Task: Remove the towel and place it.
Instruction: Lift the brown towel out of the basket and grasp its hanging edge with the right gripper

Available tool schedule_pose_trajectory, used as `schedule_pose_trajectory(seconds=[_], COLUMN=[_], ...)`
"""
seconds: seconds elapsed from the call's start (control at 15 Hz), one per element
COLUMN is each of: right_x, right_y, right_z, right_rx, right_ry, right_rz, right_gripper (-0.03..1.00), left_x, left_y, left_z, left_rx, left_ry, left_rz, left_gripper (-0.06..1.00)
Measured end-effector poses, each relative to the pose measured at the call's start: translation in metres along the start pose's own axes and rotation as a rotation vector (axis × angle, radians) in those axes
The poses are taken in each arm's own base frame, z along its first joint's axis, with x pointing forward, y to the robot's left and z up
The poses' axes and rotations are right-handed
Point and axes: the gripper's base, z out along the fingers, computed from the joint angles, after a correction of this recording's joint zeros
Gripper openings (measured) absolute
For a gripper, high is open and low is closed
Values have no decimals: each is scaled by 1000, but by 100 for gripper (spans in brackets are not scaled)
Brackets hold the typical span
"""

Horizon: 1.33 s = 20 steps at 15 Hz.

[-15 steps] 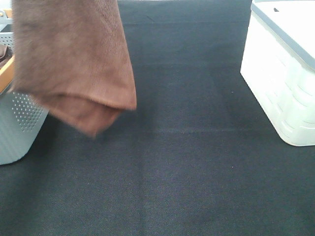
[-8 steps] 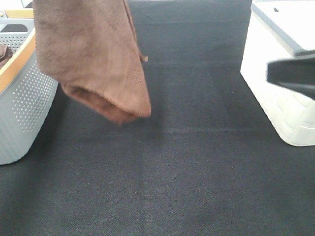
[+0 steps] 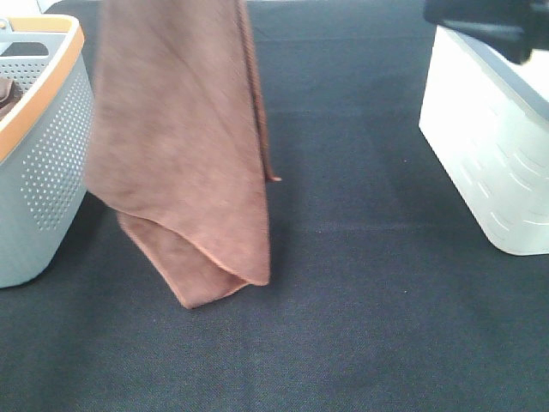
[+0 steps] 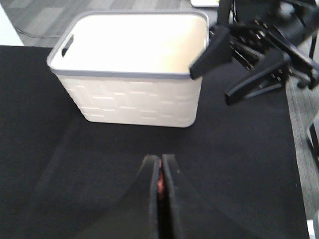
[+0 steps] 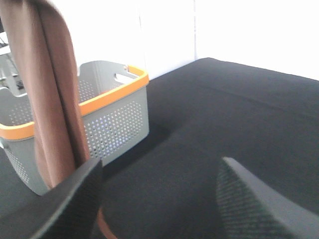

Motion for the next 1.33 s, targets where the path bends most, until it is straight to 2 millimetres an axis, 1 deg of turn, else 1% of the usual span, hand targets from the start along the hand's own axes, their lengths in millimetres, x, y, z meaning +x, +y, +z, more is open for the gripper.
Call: schedule_pose_trajectory(seconds=[0.13, 0.27, 0.4, 0.47, 0.6, 0.67, 0.73, 0.87, 1.13, 1.27, 1.33], right_x=[-7, -10, -5, -2, 0, 0, 0, 2, 12, 23, 26], right_y=[-7, 6, 19, 19, 13, 14, 17, 22, 22, 21, 21], right_z=[15, 32, 49, 53, 56, 56, 56, 56, 54, 50, 47], right_rx=[-58, -112, -87, -27, 91, 84, 58, -2, -14, -12, 1], right_ry=[-5, 17, 86, 121, 164, 160, 153, 169, 280, 410, 454], right_rz=[-33, -170, -300, -324, -330, -305, -274, -255, -245, -196, -142], right_gripper=[57, 56, 54, 50, 46, 45, 45, 44, 44, 48, 52], left_x=[1, -2, -9, -13, -20, -24, -26, -27, -25, -24, -24], left_y=[-6, -16, -27, -32, -39, -44, -46, -47, -45, -45, -45], left_z=[22, 32, 34, 30, 18, 10, 7, 5, 5, 5, 5], left_rx=[48, 82, 105, 104, 89, 78, 74, 71, 56, 55, 55], left_ry=[38, 46, 37, 28, 10, -2, -8, -8, 14, 16, 16], left_rz=[27, 49, 72, 84, 105, 120, 127, 131, 142, 142, 142], left_gripper=[0, 0, 0, 0, 0, 0, 0, 0, 0, 0, 0])
